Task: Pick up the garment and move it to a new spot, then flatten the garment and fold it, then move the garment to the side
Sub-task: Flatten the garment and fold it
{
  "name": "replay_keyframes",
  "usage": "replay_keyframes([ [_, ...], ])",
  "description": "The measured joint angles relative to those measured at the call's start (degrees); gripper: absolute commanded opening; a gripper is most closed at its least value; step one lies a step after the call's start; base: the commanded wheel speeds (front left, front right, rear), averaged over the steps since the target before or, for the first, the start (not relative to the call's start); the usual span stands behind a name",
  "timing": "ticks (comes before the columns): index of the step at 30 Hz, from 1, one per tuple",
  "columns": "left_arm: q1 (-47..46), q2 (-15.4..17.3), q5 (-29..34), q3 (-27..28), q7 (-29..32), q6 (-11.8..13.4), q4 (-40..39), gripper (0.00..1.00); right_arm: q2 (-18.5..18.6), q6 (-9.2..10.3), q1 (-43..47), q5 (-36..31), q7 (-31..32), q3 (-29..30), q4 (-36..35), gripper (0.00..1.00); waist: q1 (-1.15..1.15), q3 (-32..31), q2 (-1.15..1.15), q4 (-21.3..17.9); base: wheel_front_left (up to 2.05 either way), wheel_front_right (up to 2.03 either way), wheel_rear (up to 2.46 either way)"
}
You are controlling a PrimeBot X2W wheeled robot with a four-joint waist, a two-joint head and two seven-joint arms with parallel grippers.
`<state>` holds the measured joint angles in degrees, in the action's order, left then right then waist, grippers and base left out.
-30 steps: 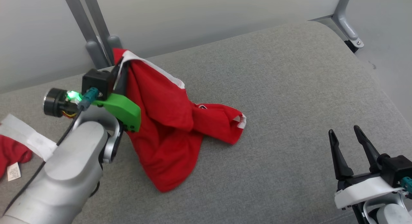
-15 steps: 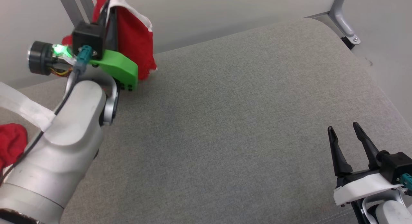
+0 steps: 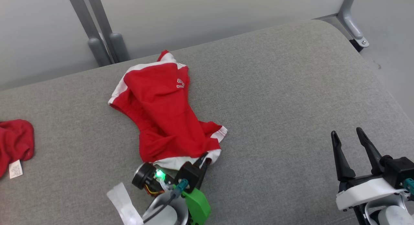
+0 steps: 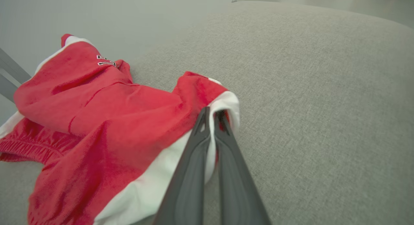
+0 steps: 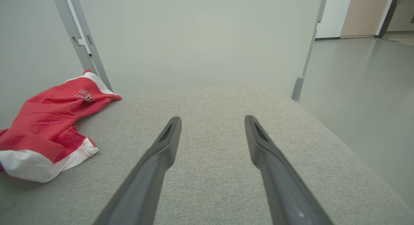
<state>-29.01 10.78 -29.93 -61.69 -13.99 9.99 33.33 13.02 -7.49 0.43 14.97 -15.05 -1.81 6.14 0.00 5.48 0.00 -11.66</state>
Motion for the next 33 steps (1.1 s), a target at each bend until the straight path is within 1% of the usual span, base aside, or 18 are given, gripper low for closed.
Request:
replay_keyframes([
  [1, 1.1, -0.23, 0.13, -0.65, 0.07, 0.01, 0.04, 0.21, -0.01, 0.0, -0.01, 0.0, 0.0, -0.15, 0.01, 1.0, 0.0, -0.08, 0.0, 0.1, 0.0, 0.0, 0.0],
  [2, 1.84, -0.32, 0.25, -1.16, 0.29, 0.01, 0.11, 0.38, 0.0, 0.0, -0.01, 0.0, 0.0, -0.24, 0.02, 1.0, 0.0, -0.16, 0.0, 0.16, 0.0, 0.0, 0.0],
  [3, 2.65, -0.38, 0.26, -1.36, 0.27, 0.04, 0.12, 0.47, 0.0, 0.0, -0.01, 0.0, 0.0, -0.32, 0.05, 1.0, 0.0, -0.26, 0.0, 0.21, 0.0, 0.0, 0.0],
  [4, 3.26, -0.41, 0.25, -1.36, 0.14, 0.26, 0.12, 1.0, 0.0, 0.0, -0.01, -0.01, 0.0, -0.42, 0.08, 1.0, 0.0, -0.39, 0.0, 0.24, 0.0, 0.0, 0.0],
  [8, 5.37, -0.13, -1.48, -0.9, -0.04, 0.35, -0.08, 1.0, 0.04, 0.0, 0.04, -0.01, 0.0, -0.73, 0.3, 1.0, 0.0, -0.97, 0.0, 0.24, 0.0, 0.0, 0.0],
  [11, 7.36, 0.74, -5.79, 3.31, -0.29, 0.47, -3.53, 1.0, 0.0, 0.0, 0.34, -0.01, 0.0, -1.09, 0.37, 1.0, 0.0, -1.46, 0.0, -0.13, 0.0, 0.0, 0.0],
  [12, 7.76, 1.3, -6.65, 4.87, -0.38, 0.99, -4.85, 1.0, -0.02, 0.0, 0.47, -0.01, 0.0, -1.01, 0.36, 1.0, 0.0, -1.56, 0.0, -0.27, 0.0, 0.0, 0.0],
  [14, 8.67, 3.58, -9.31, 9.48, -0.71, 3.33, -7.89, 1.0, -0.05, 0.0, 0.79, -0.01, -0.01, -0.78, 0.3, 1.0, 0.0, -1.85, 0.0, -0.59, 0.0, 0.0, 0.0],
  [17, 10.12, 8.36, -11.06, 13.92, -0.73, 6.32, -9.42, 1.0, -0.16, 0.0, 1.5, -0.01, 0.0, -0.76, 0.15, 1.0, 0.0, -2.13, 0.0, -0.93, 0.0, 0.0, 0.0],
  [19, 11.32, 10.48, -13.04, 15.57, 0.66, 6.6, -9.53, 1.0, -0.19, 0.0, 1.61, -0.01, 0.0, -0.99, 0.18, 1.0, 0.0, -2.1, 0.0, -1.21, 0.0, 0.0, 0.0],
  [20, 11.72, 11.23, -13.79, 15.6, 1.94, 6.13, -9.5, 1.0, -0.19, 0.0, 1.61, -0.01, 0.0, -1.01, 0.19, 1.0, 0.0, -2.06, 0.0, -1.36, 0.0, 0.0, 0.0],
  [22, 12.12, 12.32, -14.17, 14.82, 3.56, 3.64, -9.44, 1.0, -0.18, 0.0, 1.58, -0.01, 0.0, -0.96, 0.18, 1.0, 0.0, -1.94, 0.0, -1.57, 0.0, 0.0, 0.0],
  [25, 12.05, 12.92, -14.86, 13.43, 4.09, -0.16, -8.46, 1.0, -0.1, 0.0, 1.14, -0.01, 0.0, -1.14, 0.29, 1.0, 0.0, -1.61, 0.0, -1.97, 0.0, 0.0, 0.0],
  [28, 11.34, 12.56, -14.74, 13.23, 3.33, -1.48, -5.84, 1.0, -0.09, 0.0, 0.5, 0.04, 0.0, -1.27, 0.21, 1.0, 0.0, -1.13, 0.0, -2.3, 0.0, 0.0, 0.0],
  [30, 9.98, 11.66, -14.74, 13.52, 2.22, -2.4, -4.38, 1.0, -0.09, 0.0, 0.38, 0.08, 0.0, -1.25, 0.12, 1.0, 0.0, -0.75, 0.0, -2.43, 0.0, 0.0, 0.0],
  [31, 9.1, 11.26, -14.52, 13.57, 1.59, -3.37, -3.82, 0.4, -0.07, 0.0, 0.38, 0.08, 0.0, -1.22, 0.11, 1.0, 0.0, -0.54, 0.0, -2.49, 0.0, 0.0, 0.0],
  [32, 8.36, 10.63, -14.69, 13.91, 1.25, -4.17, -3.18, 0.0, -0.04, 0.0, 0.38, 0.08, 0.0, -1.16, 0.12, 1.0, 0.0, -0.35, 0.0, -2.53, 0.0, 0.0, 0.0],
  [33, 7.85, 10.13, -14.78, 13.91, 1.04, -4.72, -2.69, 0.0, -0.01, 0.0, 0.39, 0.08, 0.0, -1.08, 0.14, 1.0, 0.0, -0.22, 0.0, -2.53, 0.0, 0.0, 0.0],
])
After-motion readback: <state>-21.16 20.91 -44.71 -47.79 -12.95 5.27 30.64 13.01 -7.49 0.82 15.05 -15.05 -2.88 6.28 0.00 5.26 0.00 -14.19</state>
